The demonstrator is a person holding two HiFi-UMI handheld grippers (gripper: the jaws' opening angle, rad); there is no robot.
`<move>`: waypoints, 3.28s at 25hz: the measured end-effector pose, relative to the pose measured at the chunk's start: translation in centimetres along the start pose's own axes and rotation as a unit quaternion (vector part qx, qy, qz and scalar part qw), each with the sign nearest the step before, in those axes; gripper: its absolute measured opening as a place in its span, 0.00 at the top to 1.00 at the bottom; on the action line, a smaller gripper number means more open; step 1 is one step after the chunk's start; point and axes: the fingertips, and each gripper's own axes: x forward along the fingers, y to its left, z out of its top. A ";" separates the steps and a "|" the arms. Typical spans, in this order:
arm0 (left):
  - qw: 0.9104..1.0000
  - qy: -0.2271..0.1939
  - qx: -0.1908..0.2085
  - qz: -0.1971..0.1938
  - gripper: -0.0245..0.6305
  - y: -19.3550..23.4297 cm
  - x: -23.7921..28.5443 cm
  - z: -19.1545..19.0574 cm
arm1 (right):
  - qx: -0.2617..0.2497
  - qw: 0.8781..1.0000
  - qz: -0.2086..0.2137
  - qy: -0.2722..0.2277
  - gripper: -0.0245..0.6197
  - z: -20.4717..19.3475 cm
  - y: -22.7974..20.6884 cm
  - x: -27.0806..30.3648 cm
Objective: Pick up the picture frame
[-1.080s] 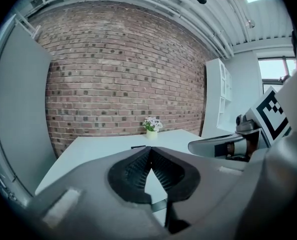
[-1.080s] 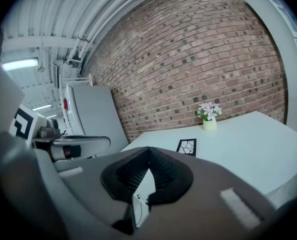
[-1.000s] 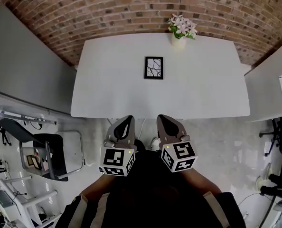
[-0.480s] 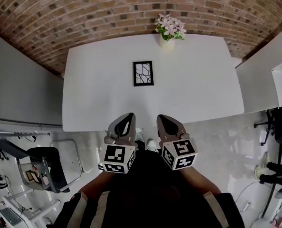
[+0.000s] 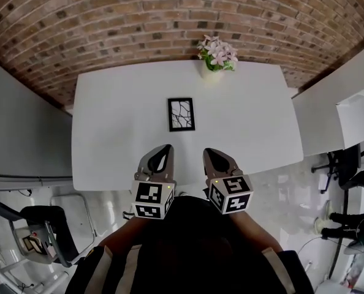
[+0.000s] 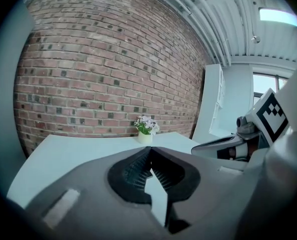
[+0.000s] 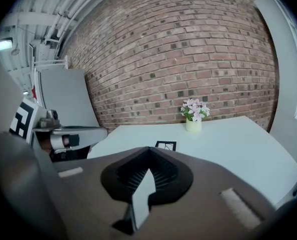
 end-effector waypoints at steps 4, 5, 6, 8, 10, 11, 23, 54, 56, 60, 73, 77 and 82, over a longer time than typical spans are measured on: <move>1.000 0.002 -0.003 -0.014 0.96 1.1 1.1 0.6 | 0.003 1.000 -0.020 0.009 0.96 0.9 -0.6 1.9; 1.000 0.004 -0.005 -0.017 0.96 1.4 1.3 0.5 | 0.004 1.000 -0.023 0.012 0.96 0.9 -0.7 2.3; 1.000 0.008 -0.008 -0.019 0.96 1.6 1.5 0.3 | 0.004 1.000 -0.025 0.016 0.96 0.8 -0.6 2.7; 1.000 0.013 -0.015 -0.023 0.96 2.1 1.8 0.0 | 0.004 0.999 -0.025 0.025 0.96 0.5 -0.4 3.5; 0.999 0.017 -0.020 -0.025 0.96 2.5 2.5 -0.4 | 0.003 0.999 -0.022 0.030 0.96 0.3 -0.4 4.4; 0.999 0.019 -0.021 -0.025 0.96 2.6 2.9 -0.6 | 0.003 0.999 -0.021 0.033 0.96 0.1 -0.5 4.7; 0.995 0.080 -0.048 0.030 0.90 4.9 8.2 -5.8 | 0.008 0.995 0.003 0.095 0.96 -2.5 -4.5 9.9; 0.966 0.229 -0.103 0.063 0.75 8.7 18.2 -15.0 | 0.034 0.970 0.001 0.242 0.78 -9.0 -8.9 20.6; 0.966 0.231 -0.102 0.065 0.75 8.8 18.3 -15.2 | 0.033 0.969 0.003 0.244 0.78 -9.1 -9.0 20.8; 0.963 0.239 -0.105 0.062 0.75 8.7 18.7 -15.7 | 0.035 0.967 0.003 0.251 0.77 -9.4 -9.1 21.2; 0.960 0.242 -0.121 0.067 0.76 8.8 19.3 -16.3 | 0.047 0.963 0.020 0.265 0.77 -10.1 -9.1 21.7; 0.960 0.244 -0.119 0.065 0.76 8.5 19.2 -16.2 | 0.049 0.962 0.017 0.267 0.78 -10.1 -9.2 21.3; 0.967 0.228 -0.100 0.058 0.77 7.6 19.0 -14.9 | 0.054 0.968 0.003 0.247 0.78 -8.9 -9.5 20.3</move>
